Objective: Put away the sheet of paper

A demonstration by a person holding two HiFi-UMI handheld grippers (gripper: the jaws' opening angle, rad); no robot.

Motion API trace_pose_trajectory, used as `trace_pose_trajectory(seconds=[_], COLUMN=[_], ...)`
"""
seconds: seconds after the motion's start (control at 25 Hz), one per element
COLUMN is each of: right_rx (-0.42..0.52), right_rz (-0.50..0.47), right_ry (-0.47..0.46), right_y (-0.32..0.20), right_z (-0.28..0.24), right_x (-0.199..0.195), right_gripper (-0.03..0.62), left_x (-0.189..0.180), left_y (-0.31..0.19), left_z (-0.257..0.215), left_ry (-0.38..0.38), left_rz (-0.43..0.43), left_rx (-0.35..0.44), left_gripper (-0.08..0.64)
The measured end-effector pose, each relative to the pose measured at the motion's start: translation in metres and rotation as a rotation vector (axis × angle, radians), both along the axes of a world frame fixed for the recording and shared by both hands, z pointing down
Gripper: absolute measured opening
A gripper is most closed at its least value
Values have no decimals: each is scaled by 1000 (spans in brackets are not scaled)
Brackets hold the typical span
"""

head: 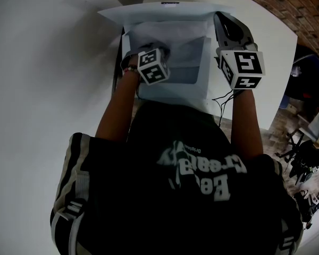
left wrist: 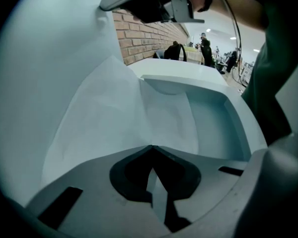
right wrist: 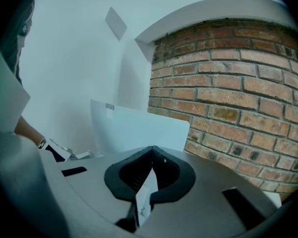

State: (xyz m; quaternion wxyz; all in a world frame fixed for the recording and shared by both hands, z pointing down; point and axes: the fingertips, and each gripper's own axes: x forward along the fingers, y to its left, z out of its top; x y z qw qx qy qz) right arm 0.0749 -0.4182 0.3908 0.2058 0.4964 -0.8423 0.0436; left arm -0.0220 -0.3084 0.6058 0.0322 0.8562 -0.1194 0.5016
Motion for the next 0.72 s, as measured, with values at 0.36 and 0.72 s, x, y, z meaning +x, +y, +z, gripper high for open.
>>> trace_pose_trajectory(seconds=[0.36,0.72], right_rx=[-7,-10], right_rz=[7,12], right_ry=[0,9], right_y=[4,12], right_z=[-1,1], right_x=[0,0], right_gripper=[-6,-6], left_x=[-7,-4], left_y=[-52,-62], left_z=[-20,6], left_ry=[48,7], left_rz=[-212,-272], left_rx=[160,149], left_gripper=[2,0])
